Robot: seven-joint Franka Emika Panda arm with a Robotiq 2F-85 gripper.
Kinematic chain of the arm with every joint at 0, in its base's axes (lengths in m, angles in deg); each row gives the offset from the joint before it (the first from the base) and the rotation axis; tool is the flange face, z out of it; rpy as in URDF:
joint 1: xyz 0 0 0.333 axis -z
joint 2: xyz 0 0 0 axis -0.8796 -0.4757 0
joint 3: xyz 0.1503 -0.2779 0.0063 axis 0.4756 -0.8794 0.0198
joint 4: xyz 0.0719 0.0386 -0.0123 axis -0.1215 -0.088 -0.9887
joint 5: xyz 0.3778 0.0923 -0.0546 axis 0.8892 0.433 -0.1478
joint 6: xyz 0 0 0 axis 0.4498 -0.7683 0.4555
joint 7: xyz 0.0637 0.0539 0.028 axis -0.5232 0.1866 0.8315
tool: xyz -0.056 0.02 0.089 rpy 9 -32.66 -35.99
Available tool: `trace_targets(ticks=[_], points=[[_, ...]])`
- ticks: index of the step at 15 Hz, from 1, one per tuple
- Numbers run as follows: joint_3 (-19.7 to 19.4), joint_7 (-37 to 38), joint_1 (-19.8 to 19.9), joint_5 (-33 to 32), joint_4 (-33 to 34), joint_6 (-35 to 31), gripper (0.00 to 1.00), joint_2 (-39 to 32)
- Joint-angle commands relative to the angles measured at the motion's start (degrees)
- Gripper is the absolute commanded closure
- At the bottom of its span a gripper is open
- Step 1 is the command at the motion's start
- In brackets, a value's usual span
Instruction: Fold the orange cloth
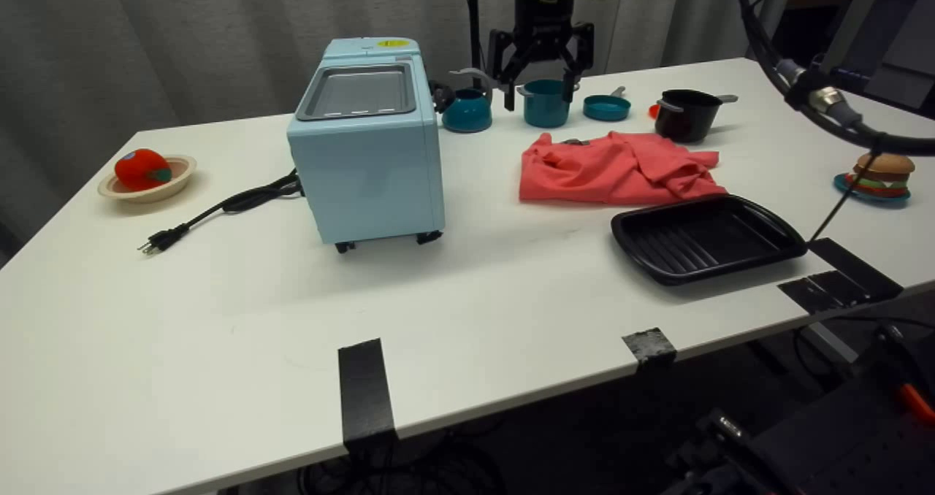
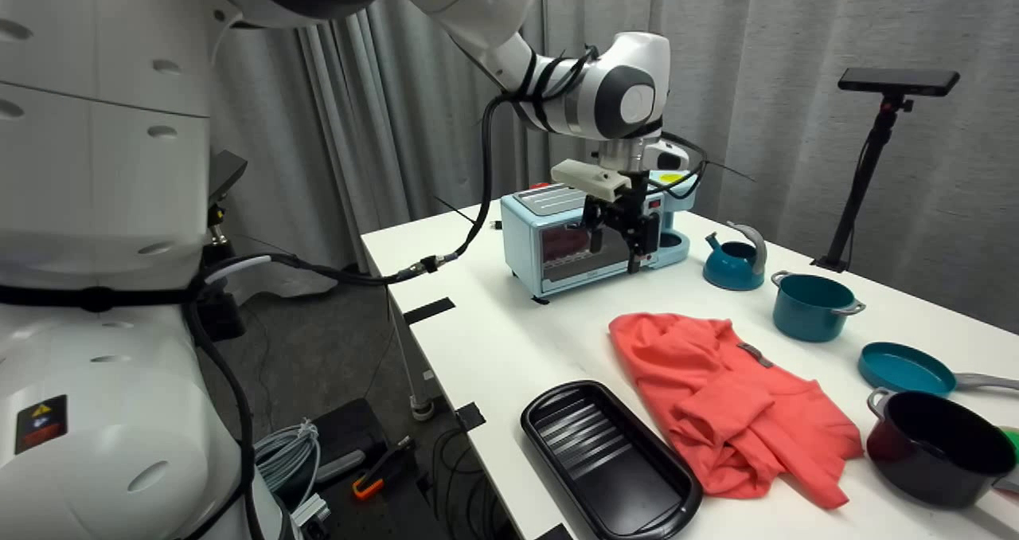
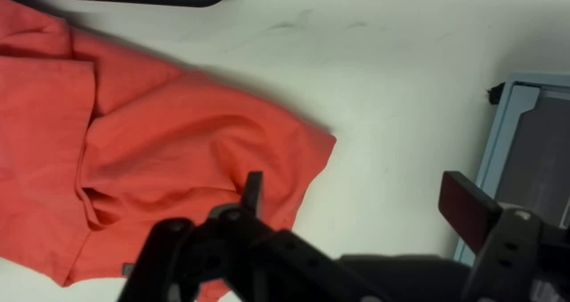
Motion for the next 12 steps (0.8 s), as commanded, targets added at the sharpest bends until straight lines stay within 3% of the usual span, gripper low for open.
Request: trace_targets(ticks=[1, 6, 12], points=[[-1.92, 3.44, -1.19, -1.27, 3.78, -0.41, 0.0, -6.07], [-3.53, 5.65, -1.42, -1.22, 7.48, -1.6, 0.0, -12.85], [-6.13, 5.48, -0.14, -0.33, 22.3, -0.24, 0.0, -24.08]])
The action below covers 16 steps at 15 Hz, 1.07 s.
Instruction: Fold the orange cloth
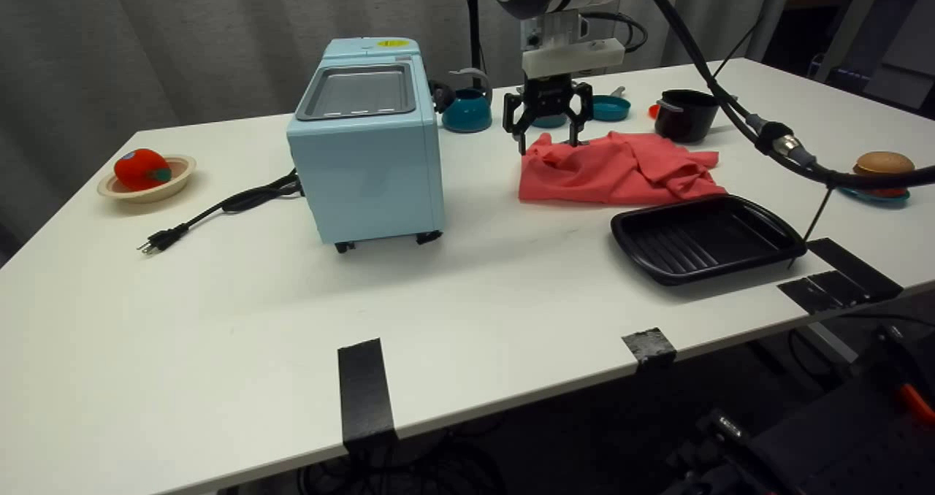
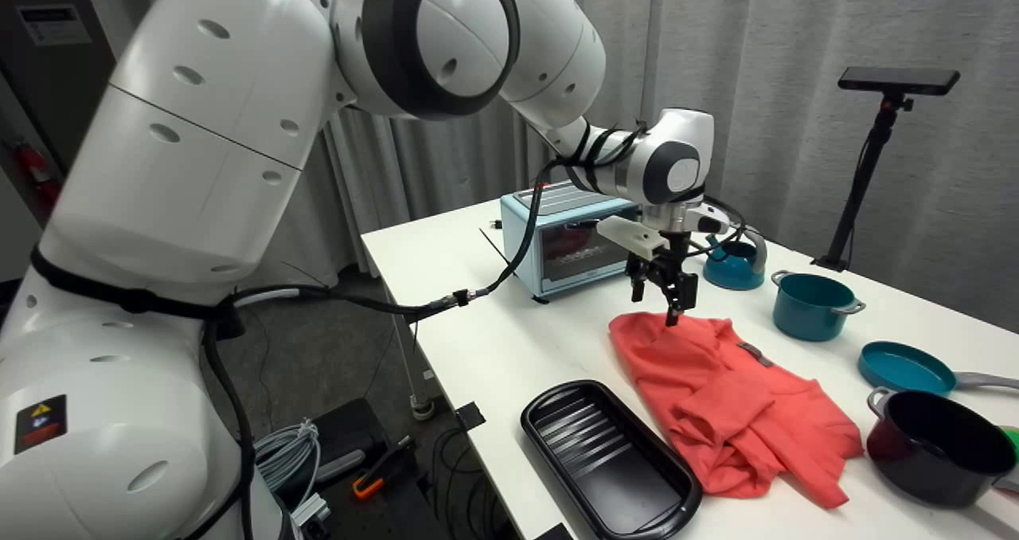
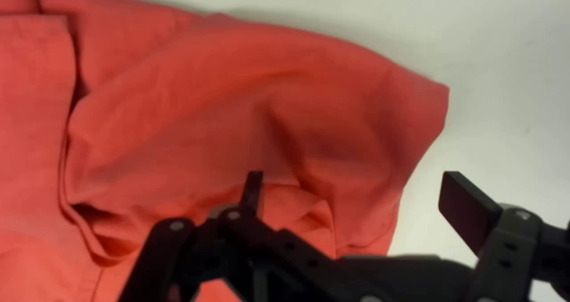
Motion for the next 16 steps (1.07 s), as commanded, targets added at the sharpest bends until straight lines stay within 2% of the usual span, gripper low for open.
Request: trace_targets(ticks=[1, 4, 9, 10, 11, 13, 16], points=[[-1.14, 1.56, -0.09, 0.26, 10.6, 1.24, 0.0, -7.72], [-0.78, 2.01, 0.12, 1.37, 16.3, 2.7, 0.0, -12.48], [-0.47, 2.47, 0.03, 1.77, 21.96, 5.85, 0.0, -17.39], [-0.51, 2.66, -0.01, 1.74, 23.05, 6.64, 0.06, -18.16], [-0.53, 2.71, 0.12, 1.78, 24.21, 7.51, 0.28, -18.7], [-0.66, 3.07, 0.26, 1.8, 26.53, 9.41, 0.32, -19.64], [-0.7, 4.23, 0.47, 2.06, 29.63, 12.22, 0.57, -20.59]])
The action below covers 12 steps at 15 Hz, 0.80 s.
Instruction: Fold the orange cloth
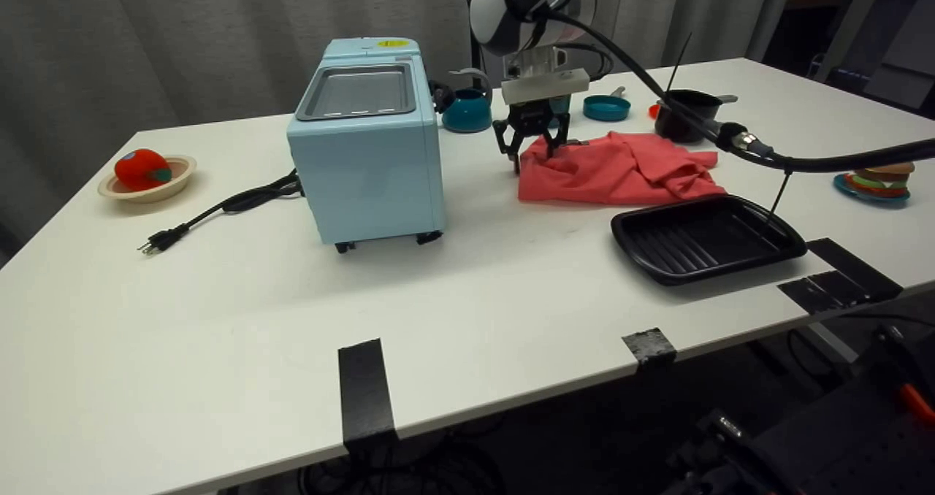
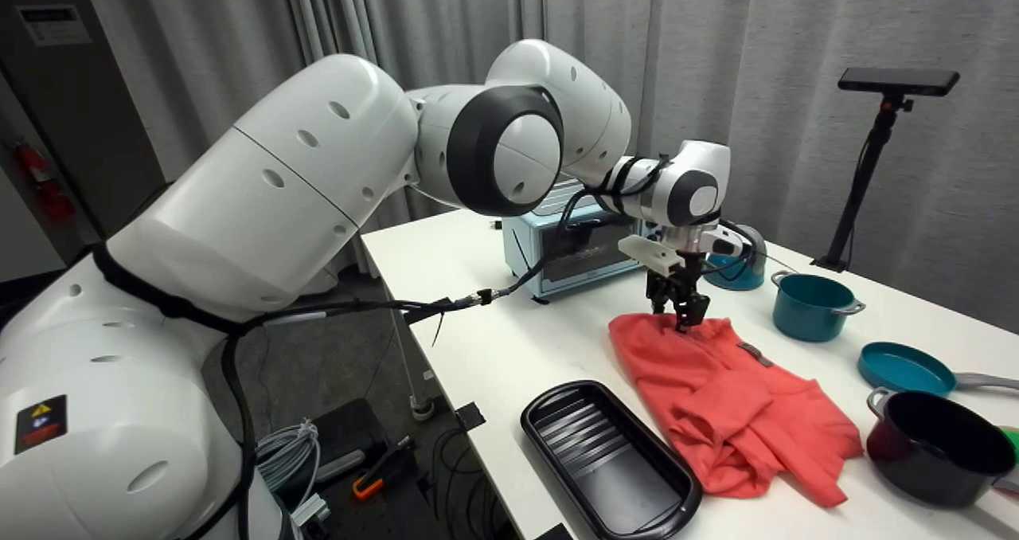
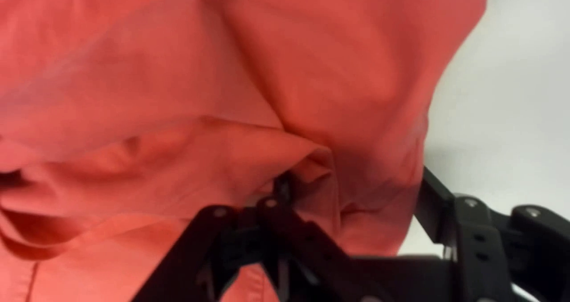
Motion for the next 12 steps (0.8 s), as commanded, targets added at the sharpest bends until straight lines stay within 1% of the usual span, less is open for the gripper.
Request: trace_targets(ticks=[1, 4, 5, 6, 7, 9, 10, 12], points=[[0.07, 1.45, 0.45, 1.7, 7.18, 4.31, 0.63, -3.5], [0.13, 1.86, 0.68, 1.77, 9.06, 5.83, 0.85, -4.46], [0.14, 1.88, 0.72, 1.74, 9.65, 6.39, 0.94, -4.78], [0.22, 1.83, 0.85, 1.83, 10.34, 6.99, 0.98, -5.06], [0.35, 1.76, 1.04, 2.0, 10.96, 7.54, 1.0, -5.17], [0.85, 1.31, 1.66, 2.85, 12.3, 8.39, 1.0, -4.94], [1.2, 0.93, 2.04, 3.51, 13.28, 8.55, 0.98, -4.81], [1.82, 0.43, 2.89, 5.11, 15.03, 8.55, 0.98, -4.1]])
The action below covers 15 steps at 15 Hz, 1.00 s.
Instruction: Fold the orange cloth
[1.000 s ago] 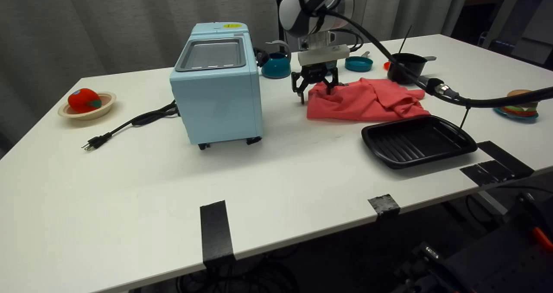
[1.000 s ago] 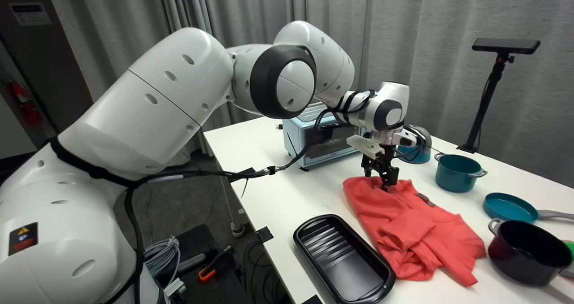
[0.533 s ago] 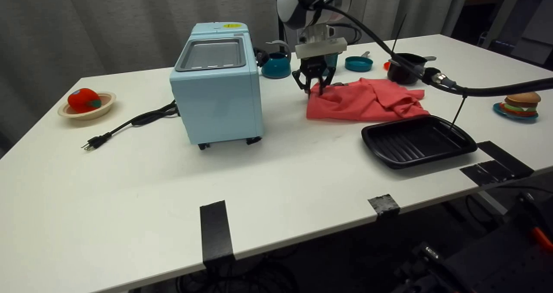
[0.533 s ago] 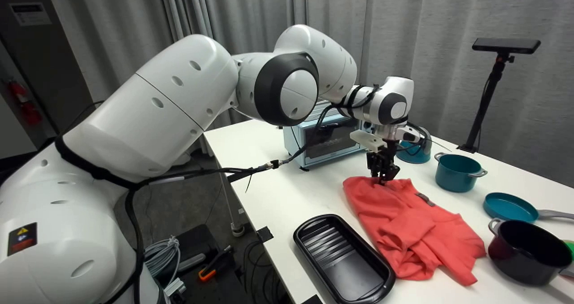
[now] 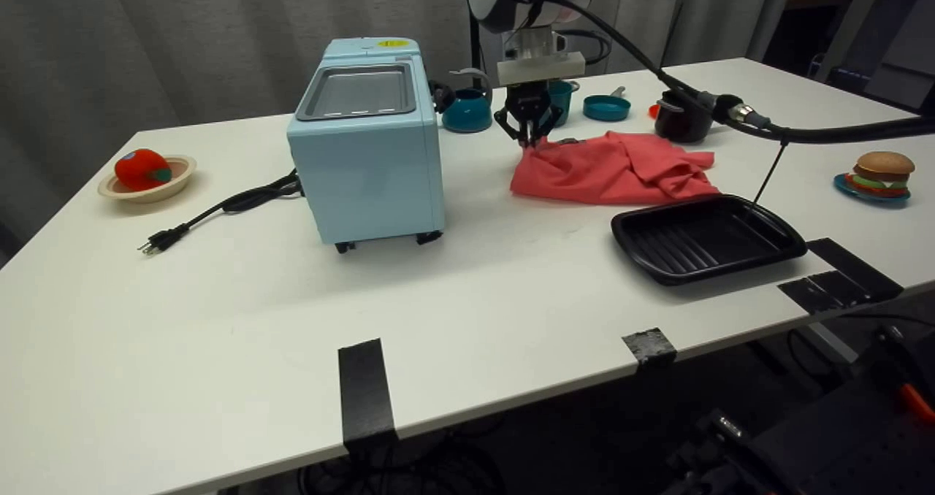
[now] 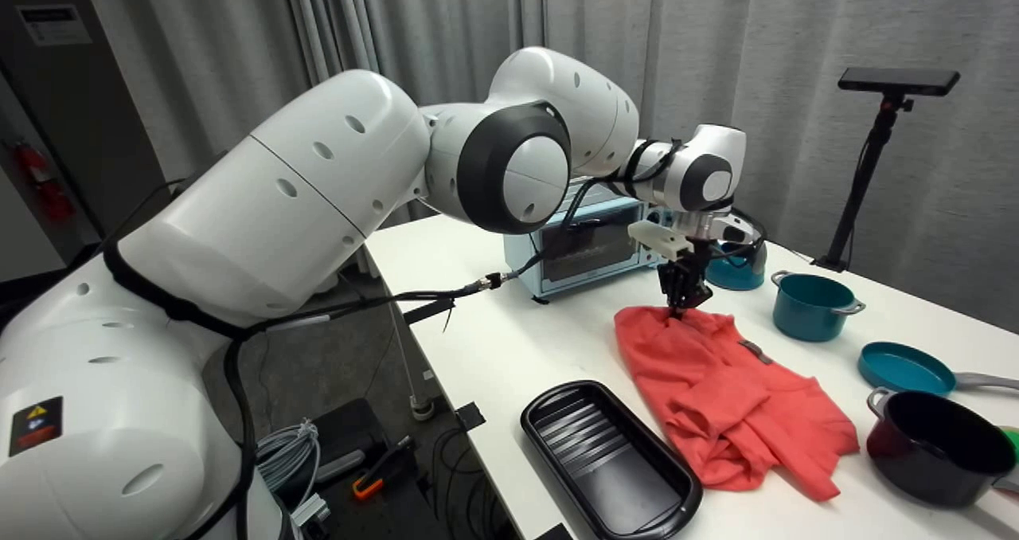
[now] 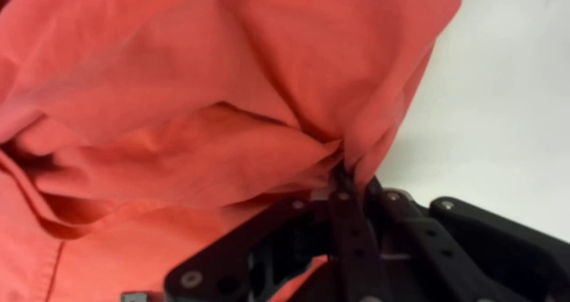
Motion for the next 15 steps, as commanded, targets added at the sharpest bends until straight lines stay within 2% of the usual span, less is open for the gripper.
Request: trace_targets(ticks=[1, 2, 8, 13, 14, 15], points=[[2.02, -1.28, 2.48, 4.11, 7.25, 2.42, 0.98, -0.81], [2.95, 0.13, 1.2, 4.97, -0.59, -1.92, 0.98, 4.41], [6.2, -1.65, 2.22, 11.45, -4.92, -4.92, 0.98, 11.8], [4.58, -2.02, 2.44, 11.44, -13.02, -6.52, 0.98, 17.89], [3.79, -3.1, 3.82, 10.97, -11.4, -4.54, 0.98, 17.31], [3.13, -3.39, 4.32, 10.69, -12.72, -4.38, 0.98, 17.84]])
